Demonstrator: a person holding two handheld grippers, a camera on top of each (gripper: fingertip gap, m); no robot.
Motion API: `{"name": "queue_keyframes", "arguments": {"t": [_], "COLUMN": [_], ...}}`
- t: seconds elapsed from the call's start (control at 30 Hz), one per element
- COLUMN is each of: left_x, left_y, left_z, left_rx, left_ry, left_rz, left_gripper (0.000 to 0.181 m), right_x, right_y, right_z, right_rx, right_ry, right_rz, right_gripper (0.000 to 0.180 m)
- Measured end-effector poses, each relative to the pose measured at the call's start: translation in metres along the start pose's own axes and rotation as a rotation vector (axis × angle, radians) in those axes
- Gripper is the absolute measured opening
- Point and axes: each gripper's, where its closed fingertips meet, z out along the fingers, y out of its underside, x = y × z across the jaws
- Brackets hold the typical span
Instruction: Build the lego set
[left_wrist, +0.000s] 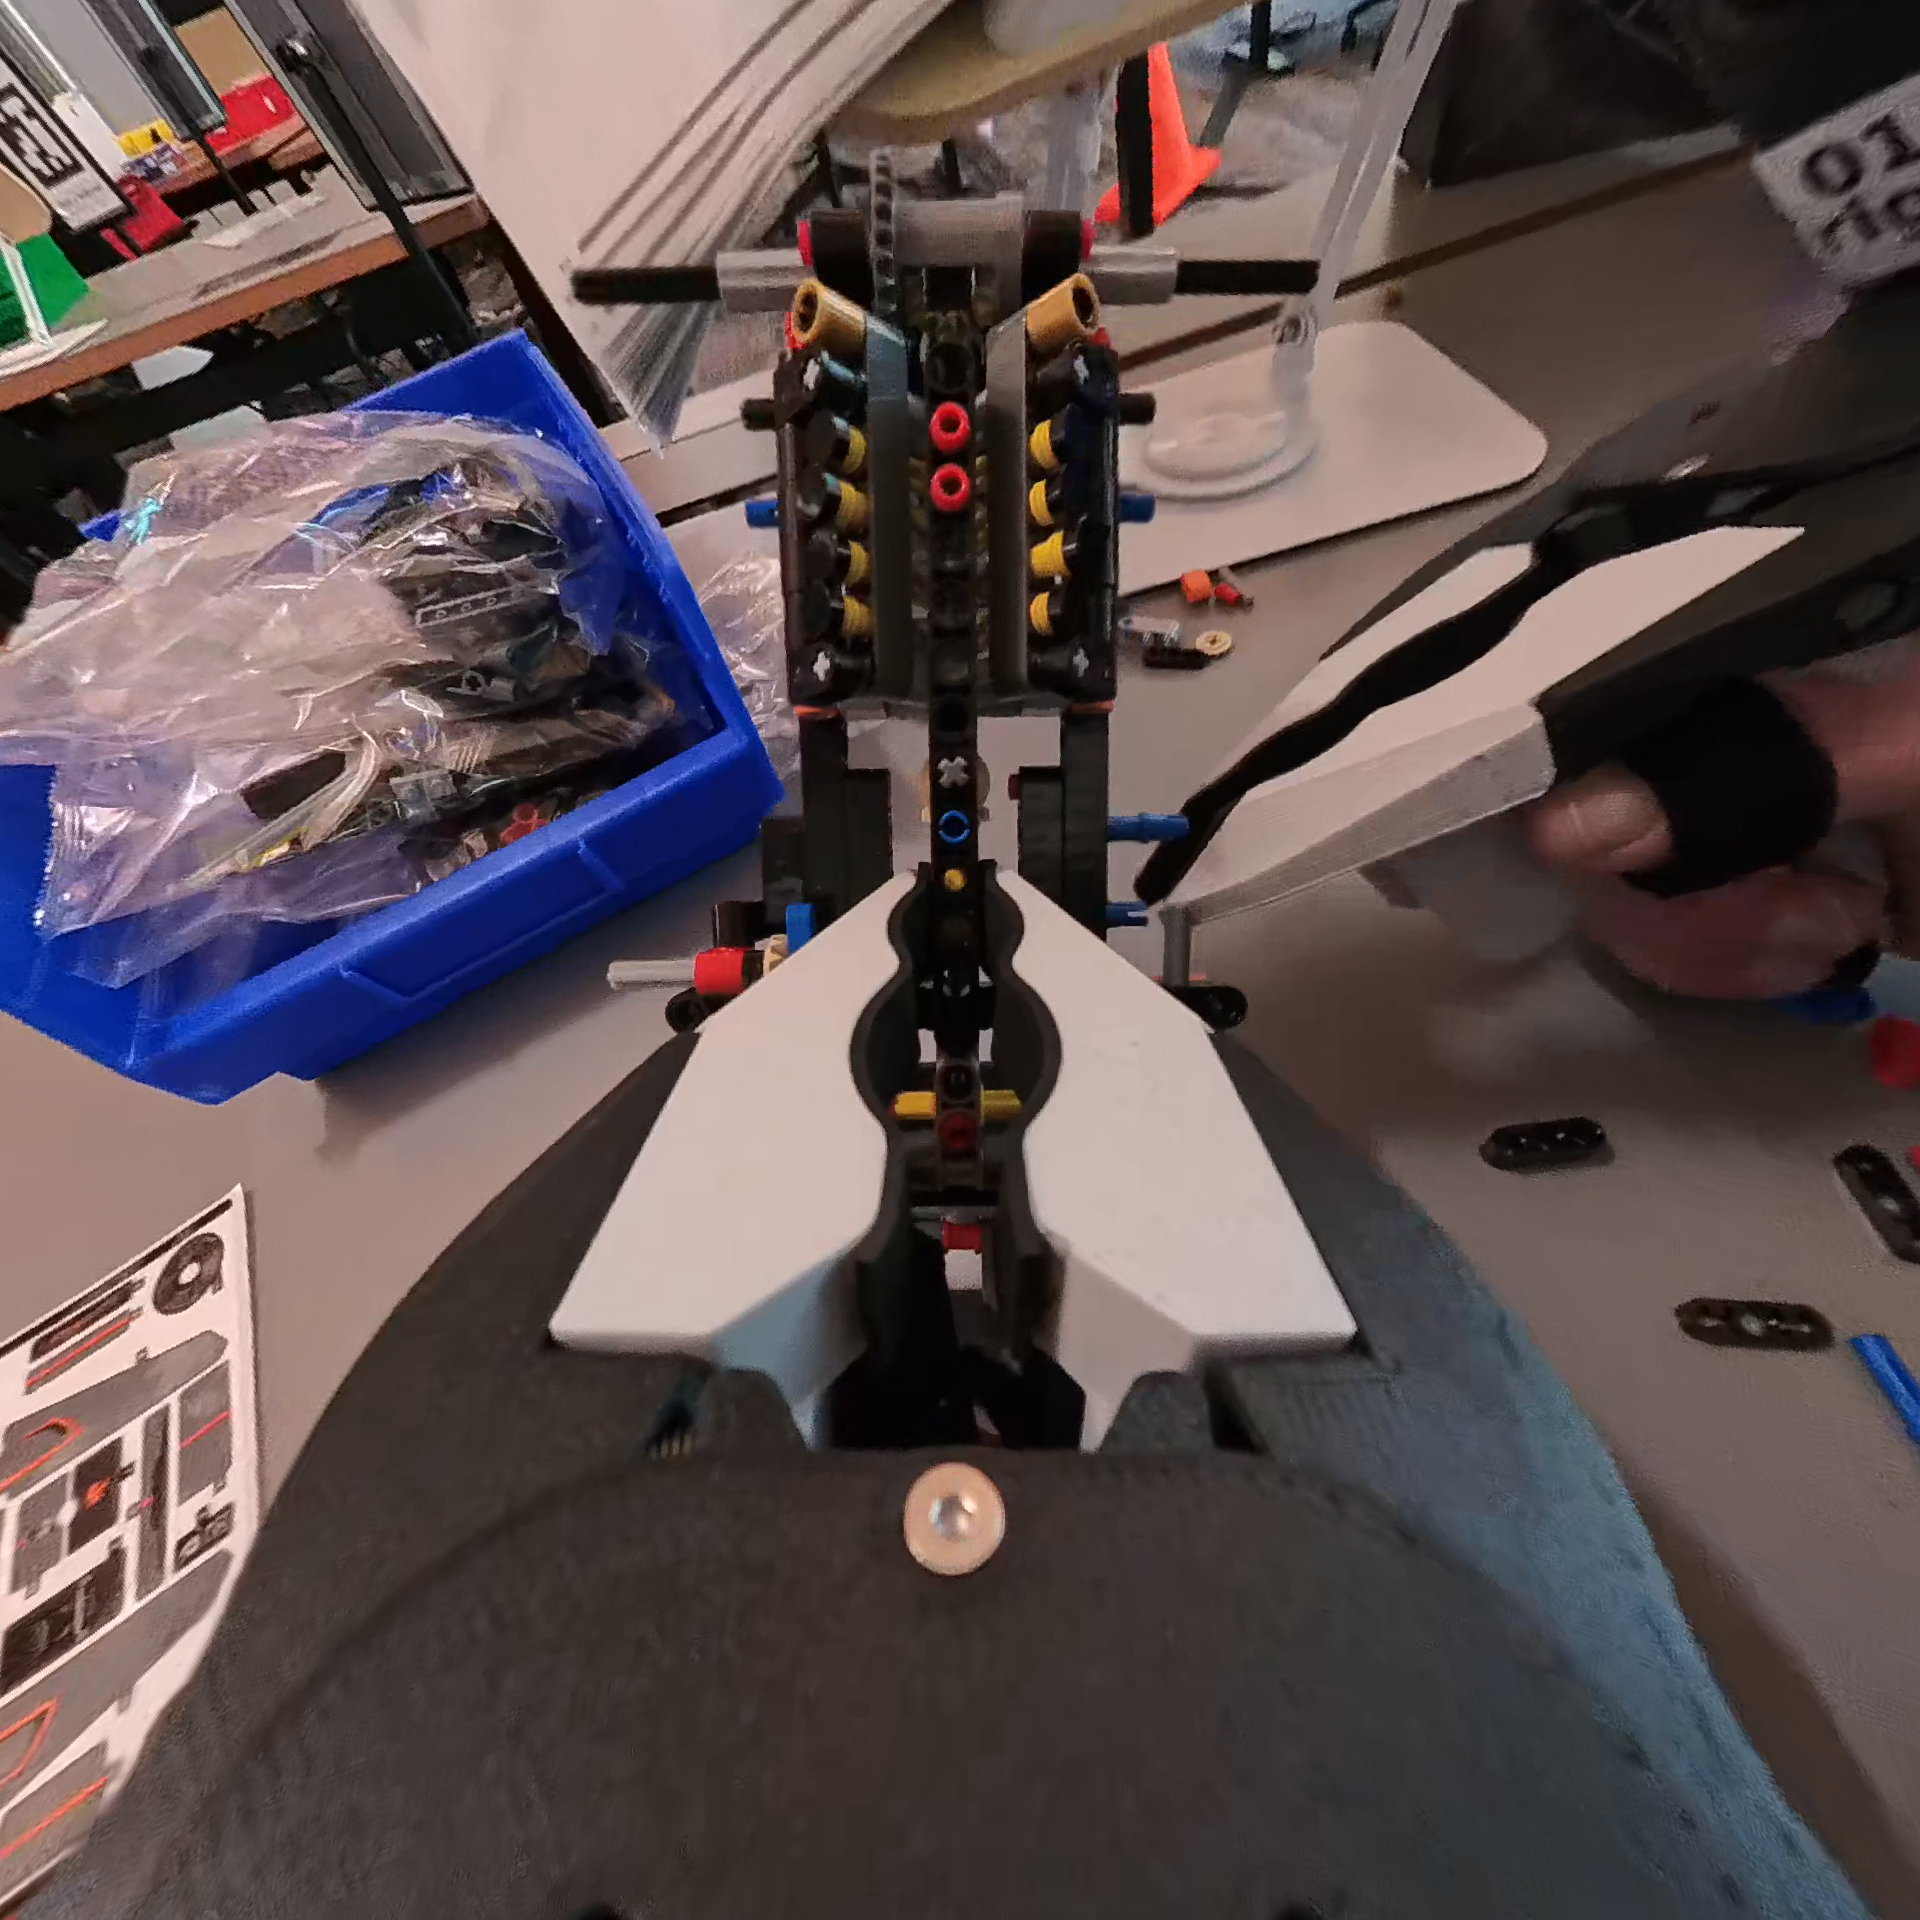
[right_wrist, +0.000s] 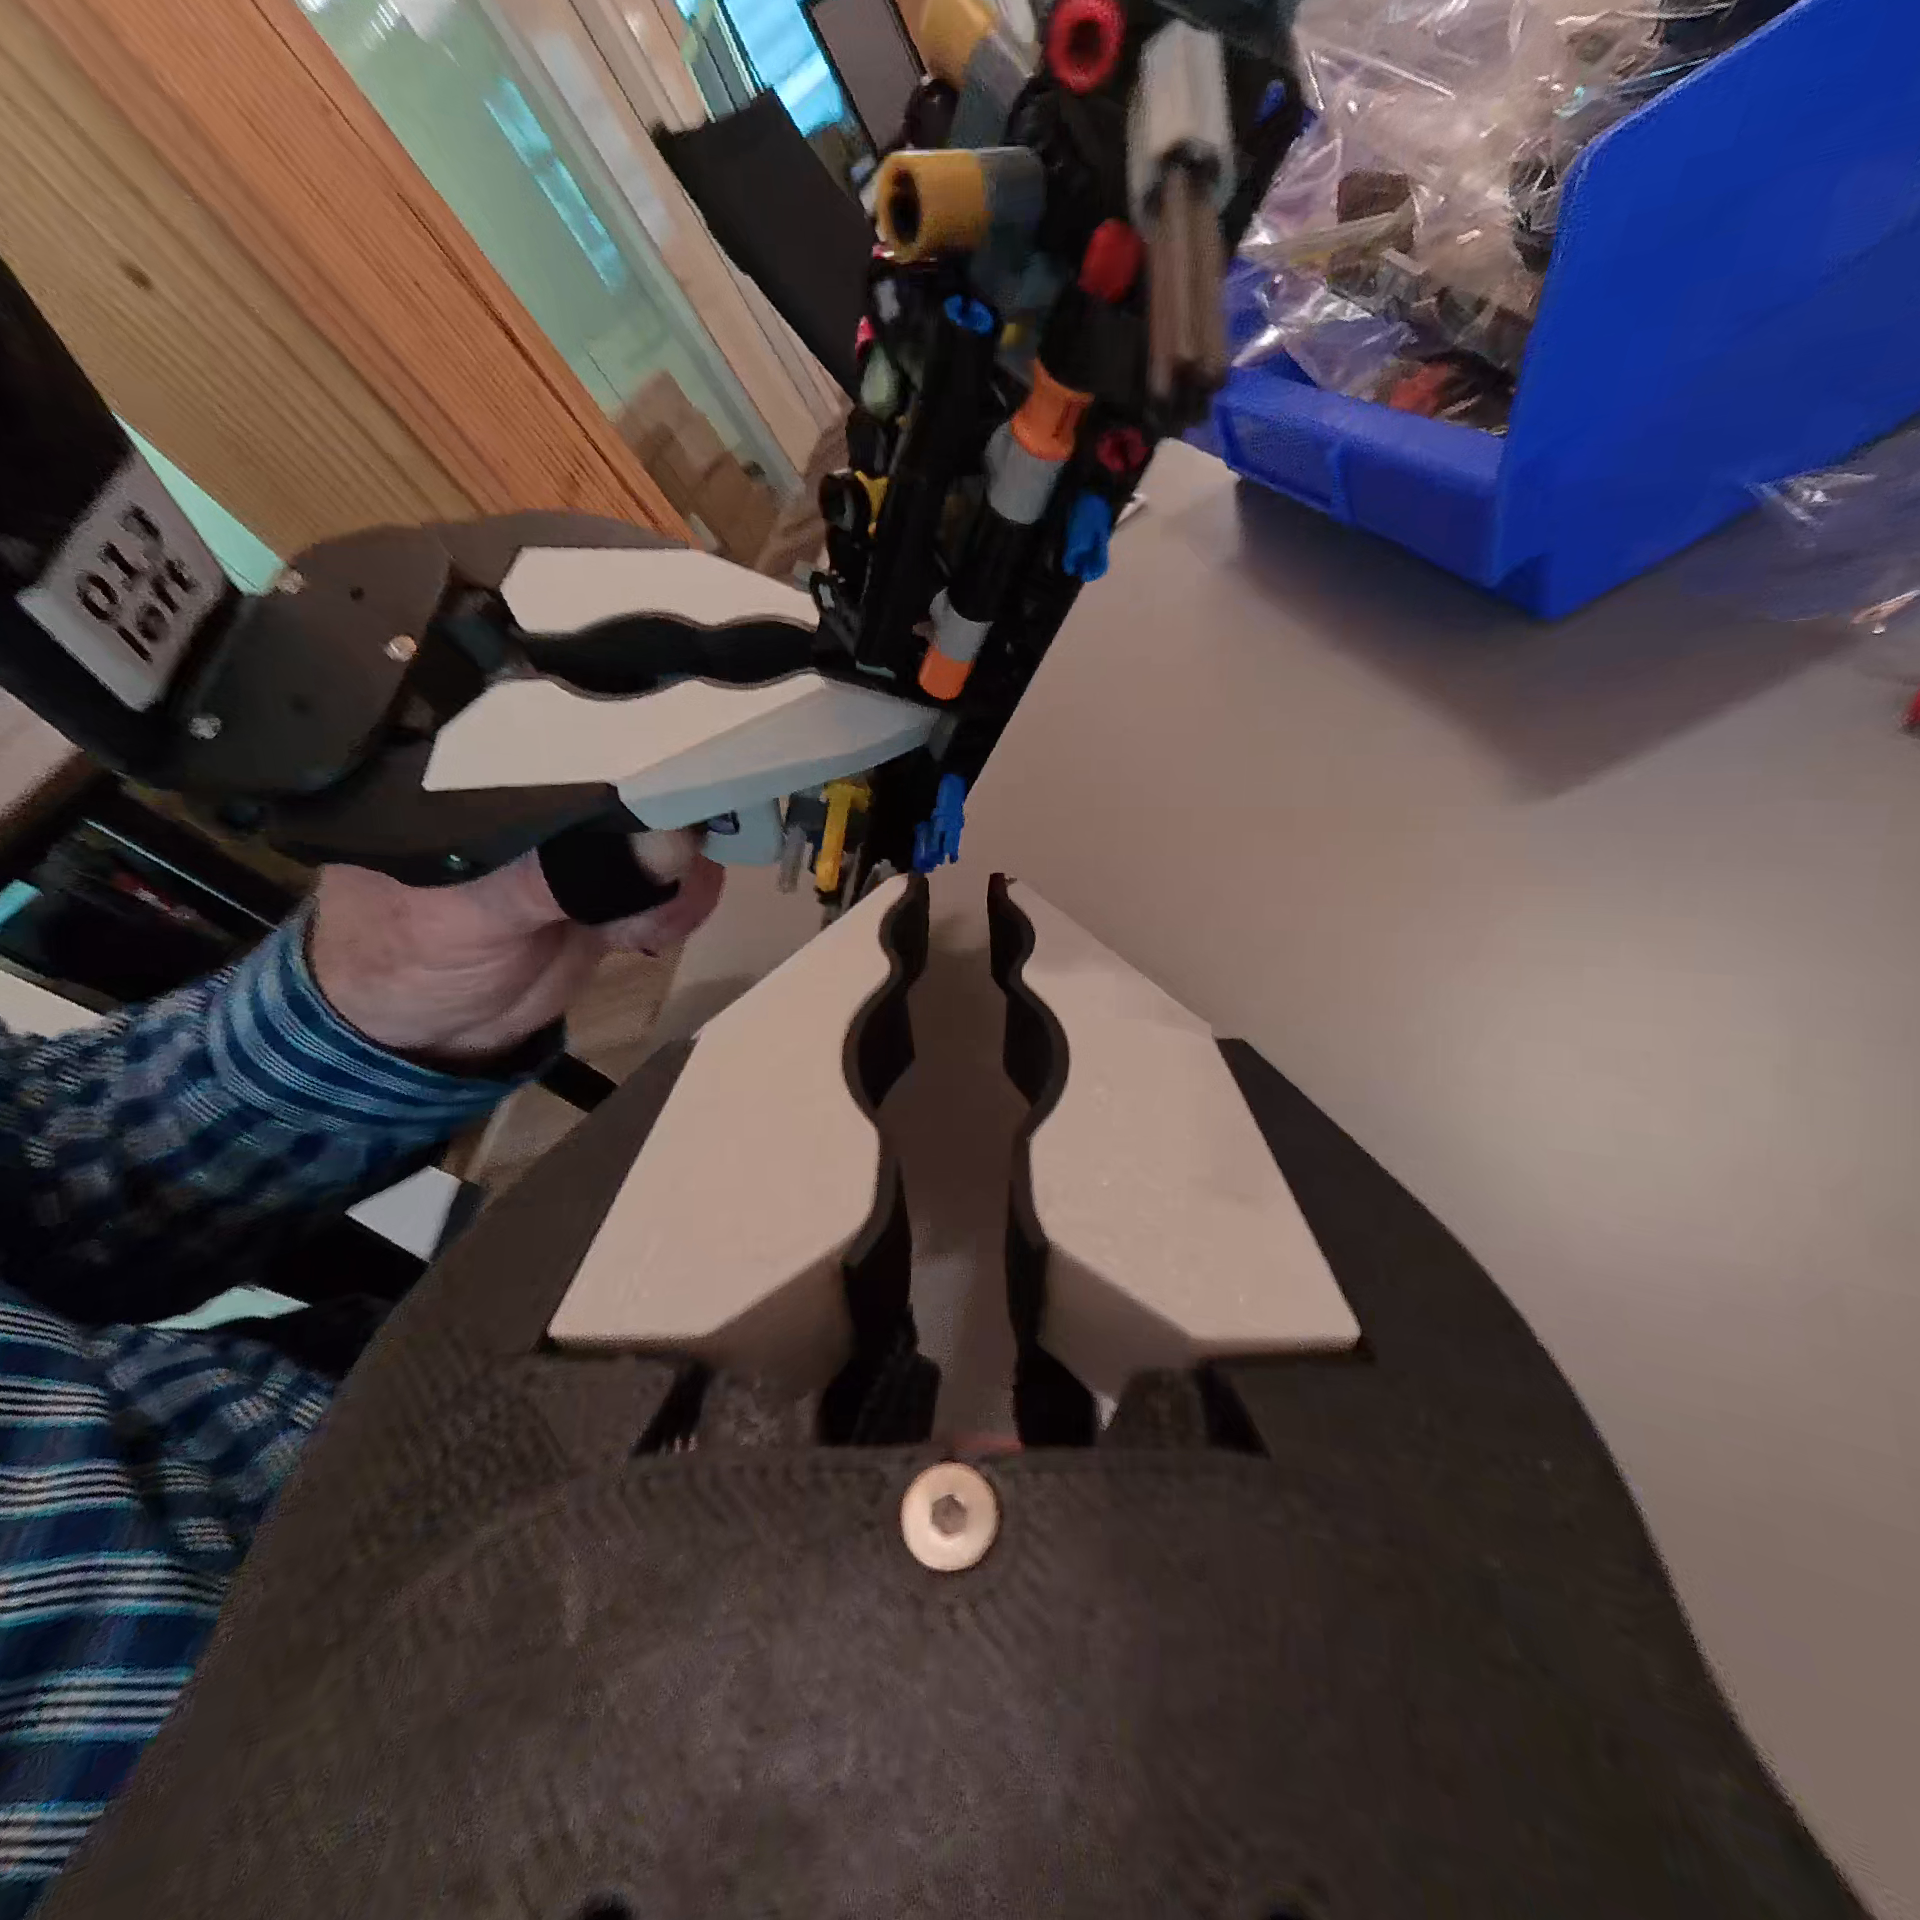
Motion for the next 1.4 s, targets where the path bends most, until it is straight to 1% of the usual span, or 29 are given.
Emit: {"name": "queue_keyframes", "arguments": {"t": [0.03,0.27,0.53,0.77,0.9,1.1,1.17,1.4], "left_x": [0.0,0.001,0.002,0.001,0.001,0.002,0.002,0.001], "left_y": [-0.001,-0.006,-0.013,-0.015,-0.014,-0.017,-0.017,-0.016], "left_z": [0.0,0.0,-0.003,-0.004,-0.004,-0.005,-0.005,-0.005], "left_rx": [0.009,0.056,0.099,0.106,0.109,0.127,0.124,0.114], "left_ry": [0.002,0.009,0.003,-0.022,-0.015,-0.012,-0.03,-0.043], "left_rz": [-0.013,-0.058,0.01,0.034,0.026,0.047,0.063,0.09], "left_gripper": [0.005,0.005,0.005,0.005,0.005,0.005,0.005,0.005], "right_x": [-0.001,-0.005,-0.009,-0.01,-0.012,-0.012,-0.013,-0.012], "right_y": [-0.003,-0.007,-0.01,-0.014,-0.013,-0.011,-0.013,-0.013], "right_z": [-0.001,-0.002,-0.004,-0.003,-0.002,-0.001,-0.001,0.0], "right_rx": [0.02,0.052,0.084,0.128,0.13,0.115,0.132,0.157], "right_ry": [-0.014,-0.05,-0.151,-0.117,-0.144,-0.157,-0.138,-0.115], "right_rz": [0.017,0.076,0.224,0.221,0.238,0.249,0.231,0.239], "right_gripper": [0.008,0.006,0.006,0.002,0.001,0.008,0.001,0.001]}}
